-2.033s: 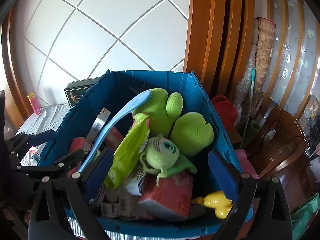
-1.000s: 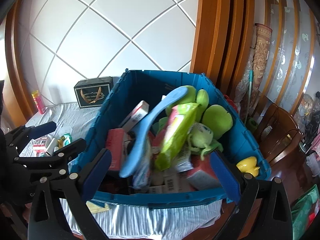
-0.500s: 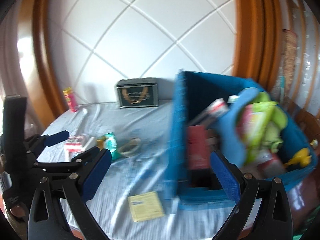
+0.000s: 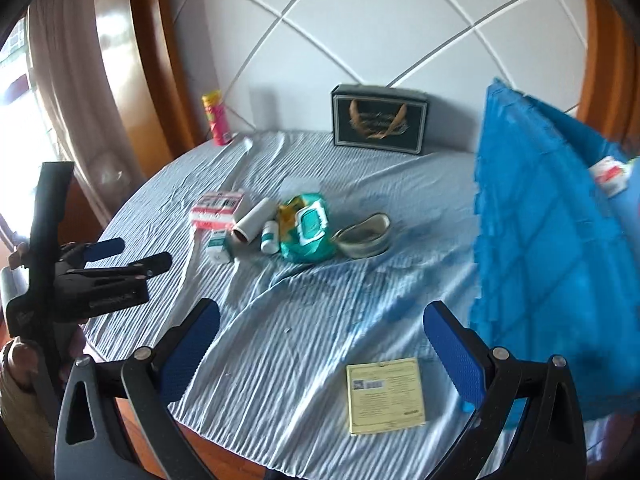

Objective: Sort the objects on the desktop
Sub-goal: 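Withdraw both tools from the crate back over the table, then grasp the small teal-white medicine box with the left gripper while the right grasps the white pill bottle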

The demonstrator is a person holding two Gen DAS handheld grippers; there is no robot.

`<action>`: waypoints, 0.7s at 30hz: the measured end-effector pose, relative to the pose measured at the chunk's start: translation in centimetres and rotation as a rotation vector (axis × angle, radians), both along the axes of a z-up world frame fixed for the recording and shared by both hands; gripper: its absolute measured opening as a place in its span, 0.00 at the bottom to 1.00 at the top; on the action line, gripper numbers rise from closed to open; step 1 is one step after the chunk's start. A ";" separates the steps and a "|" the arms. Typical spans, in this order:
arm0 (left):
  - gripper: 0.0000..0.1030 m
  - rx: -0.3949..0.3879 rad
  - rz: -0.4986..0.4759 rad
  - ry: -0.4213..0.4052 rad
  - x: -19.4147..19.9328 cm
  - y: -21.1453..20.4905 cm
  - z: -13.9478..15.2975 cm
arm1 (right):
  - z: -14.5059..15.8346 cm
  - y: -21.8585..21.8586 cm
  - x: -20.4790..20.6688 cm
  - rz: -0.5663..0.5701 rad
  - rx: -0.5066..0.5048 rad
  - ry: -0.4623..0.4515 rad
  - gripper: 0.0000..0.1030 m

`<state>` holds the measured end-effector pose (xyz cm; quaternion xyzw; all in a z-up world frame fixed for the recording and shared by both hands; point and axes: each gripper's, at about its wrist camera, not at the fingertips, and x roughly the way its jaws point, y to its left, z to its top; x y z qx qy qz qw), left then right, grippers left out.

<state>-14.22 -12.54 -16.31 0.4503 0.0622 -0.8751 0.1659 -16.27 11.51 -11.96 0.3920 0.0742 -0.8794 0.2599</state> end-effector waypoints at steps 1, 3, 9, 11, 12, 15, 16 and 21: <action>0.82 -0.007 0.022 -0.010 0.1 -0.5 -0.3 | -0.5 -0.3 -0.6 0.010 -0.008 -0.017 1.00; 0.82 -0.006 0.067 -0.029 0.1 -1.7 -0.8 | -1.6 -0.9 -1.8 0.030 -0.022 -0.050 1.00; 0.82 0.007 0.142 -0.070 -0.2 -4.6 -2.6 | -4.9 -2.5 -5.4 0.040 -0.035 -0.119 1.00; 0.82 0.016 0.158 -0.080 -0.6 -5.6 -3.2 | -5.7 -2.8 -6.2 0.026 -0.038 -0.149 1.00; 0.82 0.028 0.164 -0.082 -0.8 -6.2 -3.5 | -6.1 -2.9 -6.5 0.022 -0.032 -0.160 1.00; 0.82 0.047 0.153 -0.097 -2.1 -7.9 -4.5 | -6.9 -3.6 -7.6 -0.001 0.007 -0.173 1.00; 0.82 0.048 0.142 -0.105 -2.6 -8.3 -4.9 | -7.2 -3.9 -7.9 -0.015 0.011 -0.176 1.00; 0.82 0.065 0.048 -0.149 -5.5 -10.4 -7.6 | -8.4 -5.5 -9.7 -0.108 0.023 -0.205 1.00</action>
